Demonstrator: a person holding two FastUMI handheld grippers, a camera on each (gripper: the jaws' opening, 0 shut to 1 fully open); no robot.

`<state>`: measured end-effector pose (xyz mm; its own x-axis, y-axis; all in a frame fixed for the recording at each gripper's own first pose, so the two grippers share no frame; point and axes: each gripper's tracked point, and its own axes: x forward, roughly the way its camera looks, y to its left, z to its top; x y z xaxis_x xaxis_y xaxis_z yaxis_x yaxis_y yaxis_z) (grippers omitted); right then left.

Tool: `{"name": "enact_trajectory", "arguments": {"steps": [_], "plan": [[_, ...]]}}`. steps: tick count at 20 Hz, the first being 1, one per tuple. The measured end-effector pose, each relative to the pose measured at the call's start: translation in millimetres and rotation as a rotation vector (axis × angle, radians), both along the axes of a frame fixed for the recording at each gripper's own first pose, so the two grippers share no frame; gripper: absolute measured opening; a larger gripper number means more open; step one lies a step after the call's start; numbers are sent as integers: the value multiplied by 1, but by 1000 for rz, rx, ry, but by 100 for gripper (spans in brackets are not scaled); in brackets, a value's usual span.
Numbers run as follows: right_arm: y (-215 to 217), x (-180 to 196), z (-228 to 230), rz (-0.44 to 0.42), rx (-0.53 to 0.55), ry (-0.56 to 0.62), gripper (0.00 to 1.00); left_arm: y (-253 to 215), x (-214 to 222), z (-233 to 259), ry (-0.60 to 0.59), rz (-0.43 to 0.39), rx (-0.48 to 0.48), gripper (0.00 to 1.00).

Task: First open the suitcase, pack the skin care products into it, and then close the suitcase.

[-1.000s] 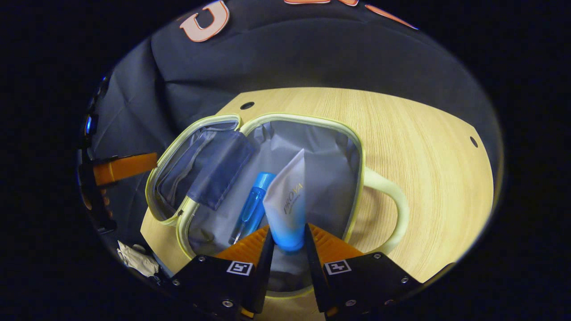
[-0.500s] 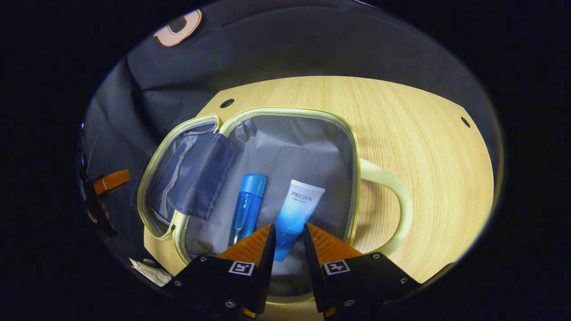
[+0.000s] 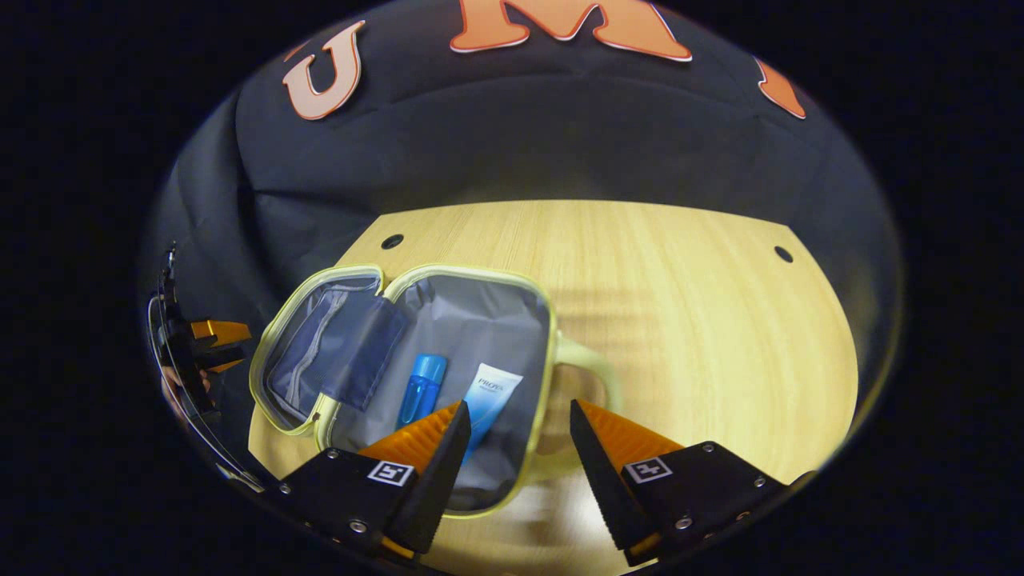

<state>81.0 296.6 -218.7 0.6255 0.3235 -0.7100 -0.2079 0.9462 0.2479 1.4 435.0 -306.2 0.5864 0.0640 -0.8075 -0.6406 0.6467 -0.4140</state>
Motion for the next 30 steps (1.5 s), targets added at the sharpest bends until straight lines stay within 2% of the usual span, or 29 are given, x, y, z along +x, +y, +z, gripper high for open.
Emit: {"name": "enact_trajectory", "arguments": {"steps": [4,7,9,11,13,14,15,16,17,18,19,25,30], "plan": [[-33,-2,6,-22,-90,-60,89,13,2,-10,-43,168,-166,95],[-48,-3,21,-37,-108,-112,91,17,5,-31,-53,203,-239,95],[-62,-4,29,-57,-120,-132,92,17,12,-40,-75,231,-322,93],[-75,-4,35,-78,-134,-154,92,13,17,-47,-101,267,-411,84],[-89,-6,40,-92,-148,-168,92,16,21,-61,-114,310,-444,64],[-94,-8,38,-98,-157,-168,92,23,22,-61,-155,359,-450,52],[-100,-9,39,-104,-166,-171,92,20,28,-54,-200,362,-485,41],[-104,-10,39,-108,-171,-175,92,20,31,-44,-240,358,-495,29],[-106,-10,40,-110,-173,-182,92,24,30,-34,-253,336,-462,24],[-108,-10,39,-110,-171,-188,92,37,76,-53,-276,376,-411,16],[-109,-9,40,-110,-168,-192,92,29,43,-15,-298,314,-422,7],[-103,-5,53,-80,-146,-247,92,15,64,69,-414,125,-290,7],[-107,-2,62,-50,-146,-297,92,-26,75,161,-530,-36,-212,7]]}}
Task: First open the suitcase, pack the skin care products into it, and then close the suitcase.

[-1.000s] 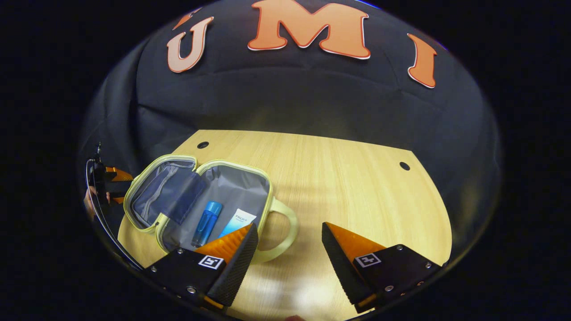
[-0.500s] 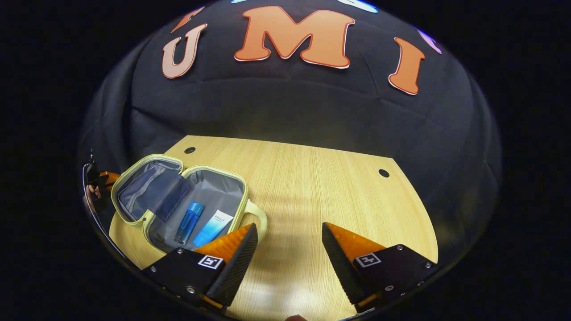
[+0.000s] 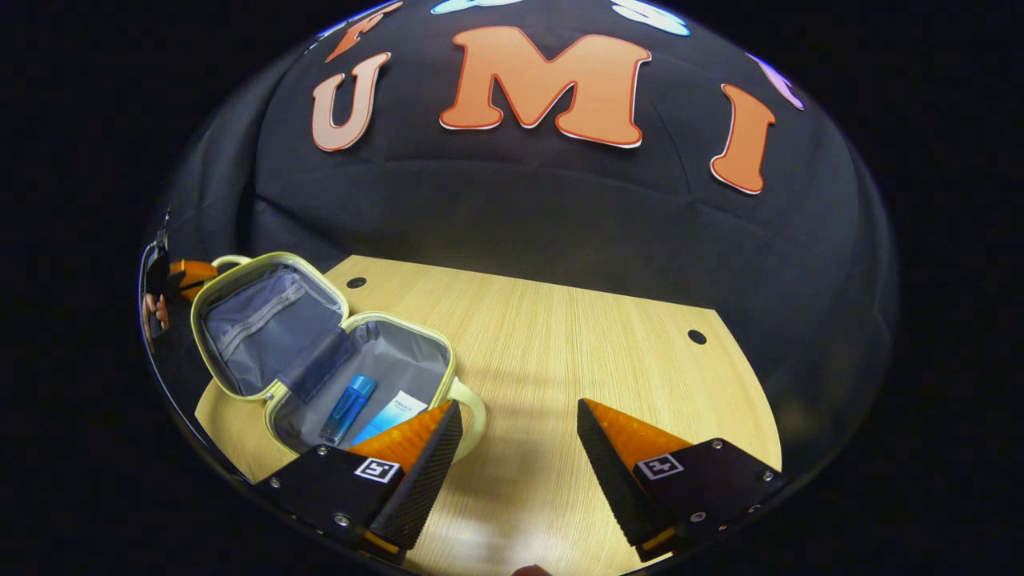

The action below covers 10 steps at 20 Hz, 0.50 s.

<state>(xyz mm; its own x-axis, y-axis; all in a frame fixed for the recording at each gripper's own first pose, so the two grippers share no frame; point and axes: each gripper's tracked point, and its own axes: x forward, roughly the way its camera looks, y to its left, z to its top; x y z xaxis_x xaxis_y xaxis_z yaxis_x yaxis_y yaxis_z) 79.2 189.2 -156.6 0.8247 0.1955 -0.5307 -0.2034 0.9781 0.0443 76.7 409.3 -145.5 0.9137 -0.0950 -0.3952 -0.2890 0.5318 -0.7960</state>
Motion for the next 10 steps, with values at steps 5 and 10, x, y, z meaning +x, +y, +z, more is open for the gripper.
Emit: {"name": "enact_trajectory", "arguments": {"steps": [5,10], "plan": [[-5,3,18,13,31,-55,93,-58,15,59,-54,-118,142,7],[-23,11,40,3,43,-131,93,-118,20,101,-98,-221,215,7]]}}
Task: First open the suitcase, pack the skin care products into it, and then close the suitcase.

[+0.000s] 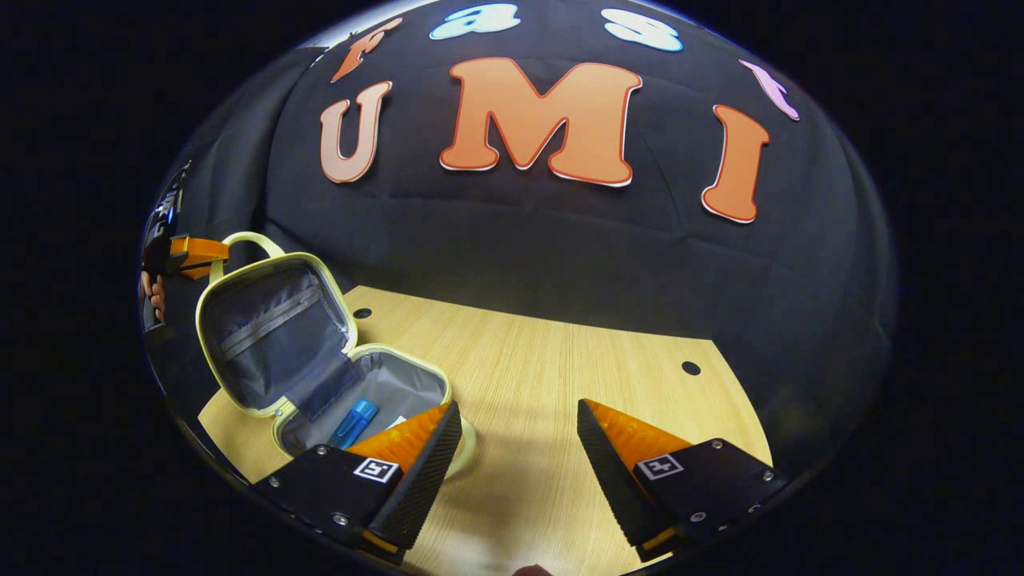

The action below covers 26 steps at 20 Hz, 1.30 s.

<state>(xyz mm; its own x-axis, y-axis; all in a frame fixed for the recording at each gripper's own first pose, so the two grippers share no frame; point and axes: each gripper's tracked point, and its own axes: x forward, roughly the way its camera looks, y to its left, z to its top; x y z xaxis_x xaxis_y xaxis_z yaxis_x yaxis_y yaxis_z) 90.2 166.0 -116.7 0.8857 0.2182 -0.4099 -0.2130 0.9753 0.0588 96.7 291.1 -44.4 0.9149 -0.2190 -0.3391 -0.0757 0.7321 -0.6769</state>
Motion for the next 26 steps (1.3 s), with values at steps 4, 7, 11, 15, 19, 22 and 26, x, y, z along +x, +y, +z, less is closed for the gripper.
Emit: {"name": "enact_trajectory", "arguments": {"steps": [4,7,11,15,19,22,26], "plan": [[-15,2,5,-6,9,-25,93,-59,7,20,-16,-83,60,7],[-26,1,3,-1,12,-23,93,-97,10,25,-27,-112,98,7],[-41,2,9,-10,61,-32,93,-140,7,24,-33,-141,136,7],[-53,0,3,-15,70,-24,93,-174,8,19,-28,-151,136,7],[-69,-5,5,-28,65,-35,93,-218,6,7,-10,-196,139,7],[-76,-6,-1,-36,66,-23,93,-260,7,-14,23,-270,150,7],[-80,-7,-7,-36,70,-12,93,-319,0,-56,92,-390,214,7]]}}
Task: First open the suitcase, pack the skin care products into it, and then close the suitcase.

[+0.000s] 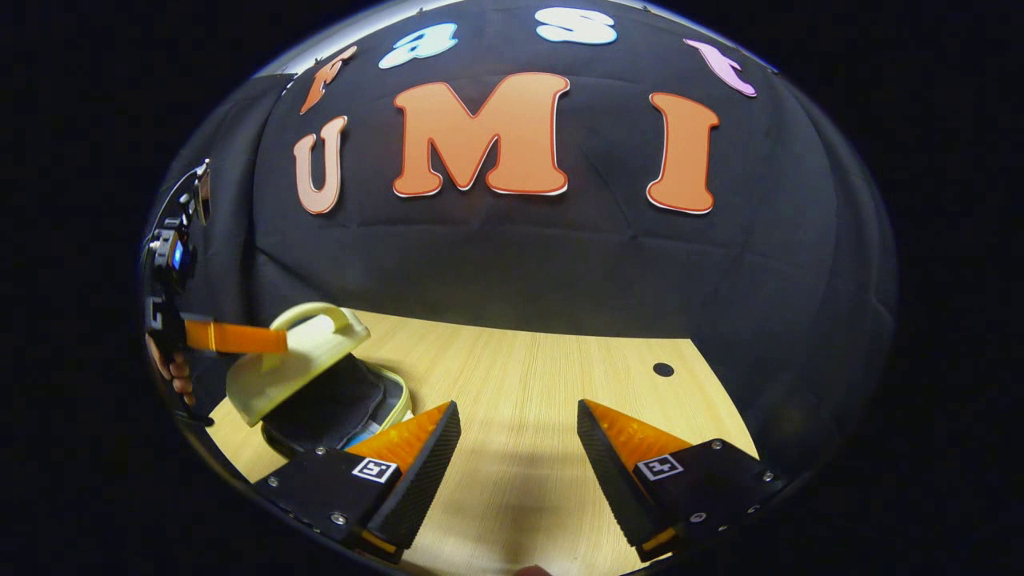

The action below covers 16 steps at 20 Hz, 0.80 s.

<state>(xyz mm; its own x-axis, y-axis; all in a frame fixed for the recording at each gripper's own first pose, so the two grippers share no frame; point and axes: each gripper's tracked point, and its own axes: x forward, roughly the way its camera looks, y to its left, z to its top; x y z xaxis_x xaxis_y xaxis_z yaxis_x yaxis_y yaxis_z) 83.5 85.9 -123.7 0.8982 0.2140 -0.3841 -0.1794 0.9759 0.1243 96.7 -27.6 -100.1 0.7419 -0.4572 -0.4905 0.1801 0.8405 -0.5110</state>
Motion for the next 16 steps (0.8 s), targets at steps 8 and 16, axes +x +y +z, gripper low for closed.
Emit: {"name": "enact_trajectory", "arguments": {"steps": [8,16], "plan": [[-10,-1,-9,-3,-4,11,93,-73,-37,-88,82,-160,369,16],[-23,3,6,-28,5,-42,93,-108,-43,-51,-43,-155,292,63]]}}
